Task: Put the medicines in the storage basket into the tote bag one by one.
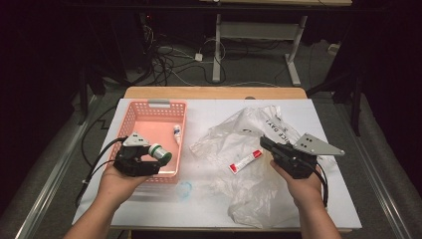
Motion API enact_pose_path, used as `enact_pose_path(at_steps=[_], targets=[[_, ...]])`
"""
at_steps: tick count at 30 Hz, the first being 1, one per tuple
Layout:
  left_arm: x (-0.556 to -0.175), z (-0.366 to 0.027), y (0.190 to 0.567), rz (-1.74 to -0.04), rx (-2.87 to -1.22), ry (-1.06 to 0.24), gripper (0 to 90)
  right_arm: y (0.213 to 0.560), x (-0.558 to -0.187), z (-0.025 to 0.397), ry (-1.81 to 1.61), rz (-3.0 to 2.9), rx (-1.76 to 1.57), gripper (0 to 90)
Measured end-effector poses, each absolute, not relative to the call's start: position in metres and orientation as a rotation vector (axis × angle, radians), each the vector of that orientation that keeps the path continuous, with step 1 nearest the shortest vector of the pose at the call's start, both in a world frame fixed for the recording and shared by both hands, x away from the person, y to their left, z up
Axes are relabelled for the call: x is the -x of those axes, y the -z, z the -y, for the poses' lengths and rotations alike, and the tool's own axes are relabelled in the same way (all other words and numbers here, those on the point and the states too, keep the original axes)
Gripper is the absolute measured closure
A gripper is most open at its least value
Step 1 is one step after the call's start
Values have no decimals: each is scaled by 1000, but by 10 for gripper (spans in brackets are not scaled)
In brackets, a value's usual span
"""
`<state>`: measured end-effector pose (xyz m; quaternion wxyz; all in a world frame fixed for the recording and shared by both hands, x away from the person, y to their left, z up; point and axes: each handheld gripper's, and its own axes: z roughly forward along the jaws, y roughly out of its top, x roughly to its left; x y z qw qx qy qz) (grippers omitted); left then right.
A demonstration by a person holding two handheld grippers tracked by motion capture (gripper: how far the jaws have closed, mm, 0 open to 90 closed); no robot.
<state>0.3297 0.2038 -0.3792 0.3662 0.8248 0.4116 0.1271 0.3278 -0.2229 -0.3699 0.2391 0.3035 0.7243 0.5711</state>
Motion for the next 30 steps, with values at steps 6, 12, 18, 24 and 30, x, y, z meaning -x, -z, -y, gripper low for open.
enact_pose_path(at_steps=[6, 12, 18, 24, 30], targets=[[-325, -185, 377, -991, -2141, -306, 348, 370, -328, 224, -1564, -1981, -835, 900], [-321, -167, 377, -941, -2145, -272, 348, 369, -327, 224, -1567, -1975, -831, 900], [-320, -151, 381, -904, -2164, -249, 348, 369, -327, 224, -1567, -1975, -831, 900], [-318, -130, 381, -847, -2170, -234, 348, 369, -327, 223, -1567, -1980, -828, 900], [-320, -107, 383, -803, -2174, -207, 348, 368, -327, 223, -1566, -1977, -826, 900]])
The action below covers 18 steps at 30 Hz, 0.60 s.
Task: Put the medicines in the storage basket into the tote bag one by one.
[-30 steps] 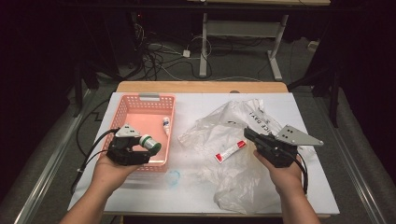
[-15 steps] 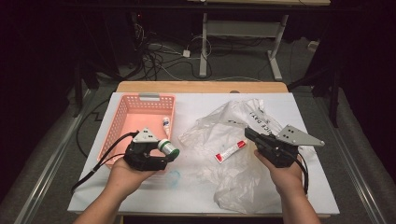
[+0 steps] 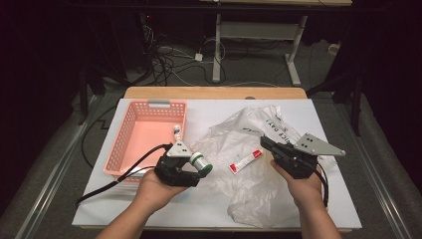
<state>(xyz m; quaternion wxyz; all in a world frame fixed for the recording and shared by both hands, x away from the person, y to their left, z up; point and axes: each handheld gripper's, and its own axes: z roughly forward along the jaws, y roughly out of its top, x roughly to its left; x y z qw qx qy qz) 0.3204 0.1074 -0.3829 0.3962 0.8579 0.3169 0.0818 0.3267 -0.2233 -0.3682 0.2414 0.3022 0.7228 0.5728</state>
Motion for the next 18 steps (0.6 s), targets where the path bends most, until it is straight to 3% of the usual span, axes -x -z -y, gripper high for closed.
enact_pose_path(at_steps=[18], targets=[[-347, -54, 398, -786, -2182, -186, 349, 368, -326, 224, -1571, -1973, -828, 900]])
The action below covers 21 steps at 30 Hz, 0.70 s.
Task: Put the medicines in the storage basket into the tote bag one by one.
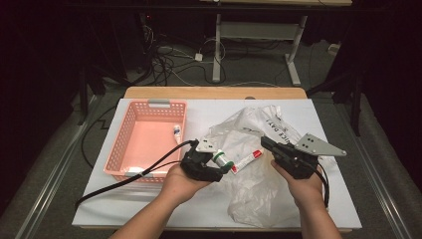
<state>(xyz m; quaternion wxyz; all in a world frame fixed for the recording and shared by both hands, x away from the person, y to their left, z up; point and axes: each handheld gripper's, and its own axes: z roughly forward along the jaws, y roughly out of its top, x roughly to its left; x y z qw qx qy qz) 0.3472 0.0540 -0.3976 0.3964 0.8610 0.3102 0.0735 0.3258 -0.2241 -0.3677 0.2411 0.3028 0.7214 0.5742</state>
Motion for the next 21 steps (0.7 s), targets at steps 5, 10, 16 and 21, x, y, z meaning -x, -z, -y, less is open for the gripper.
enact_pose_path(at_steps=[5, 10, 16, 21], targets=[[-357, -40, 401, -777, -2196, -198, 349, 368, -326, 225, -1572, -1976, -827, 900], [-370, -30, 406, -794, -2195, -208, 349, 368, -326, 225, -1577, -1975, -825, 900], [-383, -18, 409, -808, -2213, -226, 349, 368, -326, 226, -1579, -1974, -829, 900], [-391, -12, 411, -815, -2187, -219, 349, 369, -327, 225, -1575, -1967, -837, 900]])
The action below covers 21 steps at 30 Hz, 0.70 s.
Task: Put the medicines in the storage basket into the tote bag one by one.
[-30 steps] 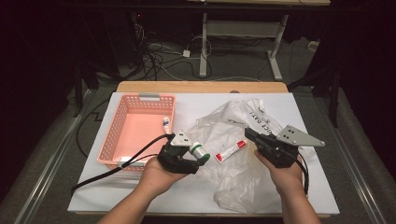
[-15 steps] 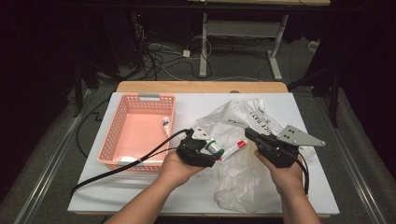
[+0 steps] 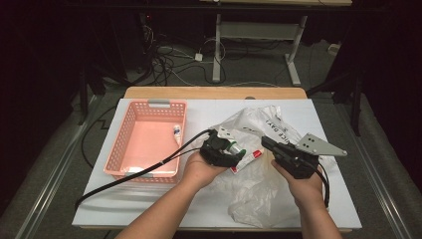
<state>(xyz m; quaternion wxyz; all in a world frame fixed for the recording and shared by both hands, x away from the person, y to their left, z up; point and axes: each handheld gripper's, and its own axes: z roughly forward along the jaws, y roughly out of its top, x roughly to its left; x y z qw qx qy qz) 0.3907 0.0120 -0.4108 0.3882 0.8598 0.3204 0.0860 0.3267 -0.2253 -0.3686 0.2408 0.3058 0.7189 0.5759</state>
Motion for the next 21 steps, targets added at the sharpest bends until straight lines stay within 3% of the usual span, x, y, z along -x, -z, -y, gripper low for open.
enact_pose_path(at_steps=[21], targets=[[-425, 0, 450, -906, -2220, -259, 348, 367, -327, 222, -1599, -1955, -829, 900]])
